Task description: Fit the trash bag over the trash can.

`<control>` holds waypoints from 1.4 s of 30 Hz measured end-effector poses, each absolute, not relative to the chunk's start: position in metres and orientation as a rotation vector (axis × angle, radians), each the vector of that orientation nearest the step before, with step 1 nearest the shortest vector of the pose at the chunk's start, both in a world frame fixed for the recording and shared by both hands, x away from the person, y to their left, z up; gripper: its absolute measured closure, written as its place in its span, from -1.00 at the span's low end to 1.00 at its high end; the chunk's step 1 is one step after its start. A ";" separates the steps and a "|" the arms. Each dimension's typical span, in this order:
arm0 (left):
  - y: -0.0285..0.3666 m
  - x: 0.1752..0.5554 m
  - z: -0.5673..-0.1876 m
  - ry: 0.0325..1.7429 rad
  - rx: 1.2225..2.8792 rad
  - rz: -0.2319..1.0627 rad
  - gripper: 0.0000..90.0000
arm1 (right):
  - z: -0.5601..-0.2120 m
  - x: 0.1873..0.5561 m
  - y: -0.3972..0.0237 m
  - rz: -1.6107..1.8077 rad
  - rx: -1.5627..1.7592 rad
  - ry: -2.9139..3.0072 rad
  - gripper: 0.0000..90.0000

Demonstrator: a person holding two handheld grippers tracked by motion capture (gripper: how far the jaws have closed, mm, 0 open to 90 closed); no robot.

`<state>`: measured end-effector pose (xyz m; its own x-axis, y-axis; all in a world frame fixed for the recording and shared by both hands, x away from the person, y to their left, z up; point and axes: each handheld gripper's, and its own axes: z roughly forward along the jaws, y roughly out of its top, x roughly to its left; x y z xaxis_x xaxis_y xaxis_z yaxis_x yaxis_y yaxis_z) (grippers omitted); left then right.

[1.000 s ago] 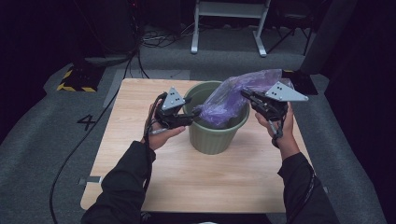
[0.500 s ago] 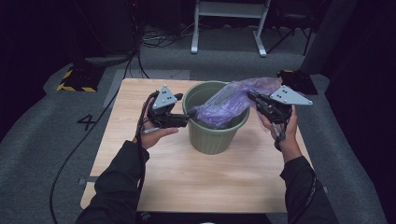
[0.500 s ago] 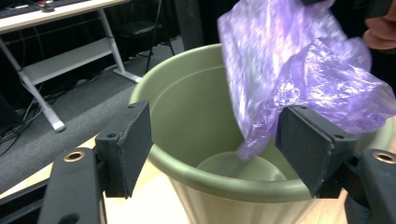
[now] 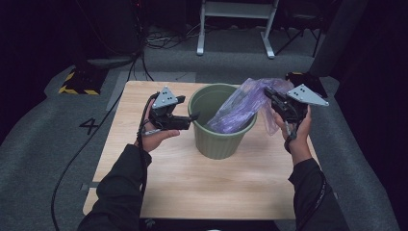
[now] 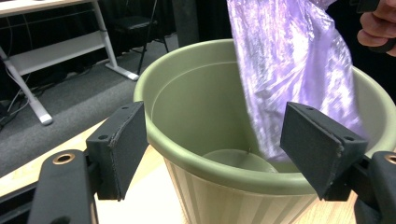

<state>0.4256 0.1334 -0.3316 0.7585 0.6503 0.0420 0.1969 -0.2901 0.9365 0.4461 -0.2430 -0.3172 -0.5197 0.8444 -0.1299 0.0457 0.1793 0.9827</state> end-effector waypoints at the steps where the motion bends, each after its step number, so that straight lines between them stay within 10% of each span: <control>1: 0.131 0.424 -0.331 0.643 1.851 0.512 -0.50 | -0.318 0.446 -0.242 1.414 0.834 1.752 0.98; 36: 0.046 0.403 -0.319 0.410 1.991 0.530 -0.11 | -0.325 0.394 -0.190 1.416 0.386 2.020 0.94; 42: 0.044 0.403 -0.320 0.400 1.998 0.573 0.49 | -0.324 0.391 -0.187 1.424 0.371 2.024 0.92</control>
